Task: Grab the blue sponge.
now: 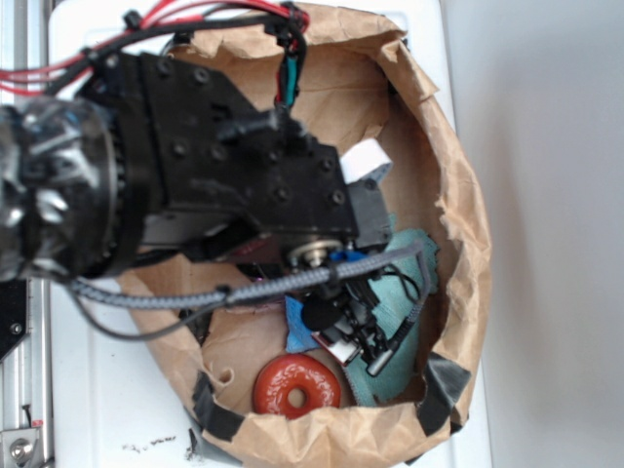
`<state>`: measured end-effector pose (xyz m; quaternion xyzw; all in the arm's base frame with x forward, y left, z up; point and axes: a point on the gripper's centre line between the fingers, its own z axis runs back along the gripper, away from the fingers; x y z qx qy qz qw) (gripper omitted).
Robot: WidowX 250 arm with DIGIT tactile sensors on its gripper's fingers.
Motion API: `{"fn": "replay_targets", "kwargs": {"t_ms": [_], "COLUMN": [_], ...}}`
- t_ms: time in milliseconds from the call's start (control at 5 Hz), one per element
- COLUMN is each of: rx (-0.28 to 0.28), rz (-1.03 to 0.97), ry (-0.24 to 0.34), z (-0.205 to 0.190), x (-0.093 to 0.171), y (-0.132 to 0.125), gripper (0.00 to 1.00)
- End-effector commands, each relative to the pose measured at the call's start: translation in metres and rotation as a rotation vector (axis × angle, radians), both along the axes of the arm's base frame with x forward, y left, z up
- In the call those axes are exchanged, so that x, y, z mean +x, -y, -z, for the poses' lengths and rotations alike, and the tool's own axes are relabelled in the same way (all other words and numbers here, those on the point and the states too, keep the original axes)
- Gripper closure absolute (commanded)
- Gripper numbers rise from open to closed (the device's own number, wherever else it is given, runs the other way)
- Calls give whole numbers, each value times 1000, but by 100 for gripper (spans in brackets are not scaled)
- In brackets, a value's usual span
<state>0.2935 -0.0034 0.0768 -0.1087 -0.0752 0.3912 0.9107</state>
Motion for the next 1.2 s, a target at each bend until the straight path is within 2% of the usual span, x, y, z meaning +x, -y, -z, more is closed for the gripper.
{"fn": "replay_targets", "kwargs": {"t_ms": [0,200,400,600,800,1000], "rx": [45,92,152,123,70,3], "rz": [-7,29,22,4,16,-15], "ry": [5,-73,-107,-101,-81,-66], "z": [5,29,41,25,1,-43], "x": [13,6,5,4,0,-4], "y": [-1,9,15,14,8,-12], "gripper": [0,0,0,100,100,100]}}
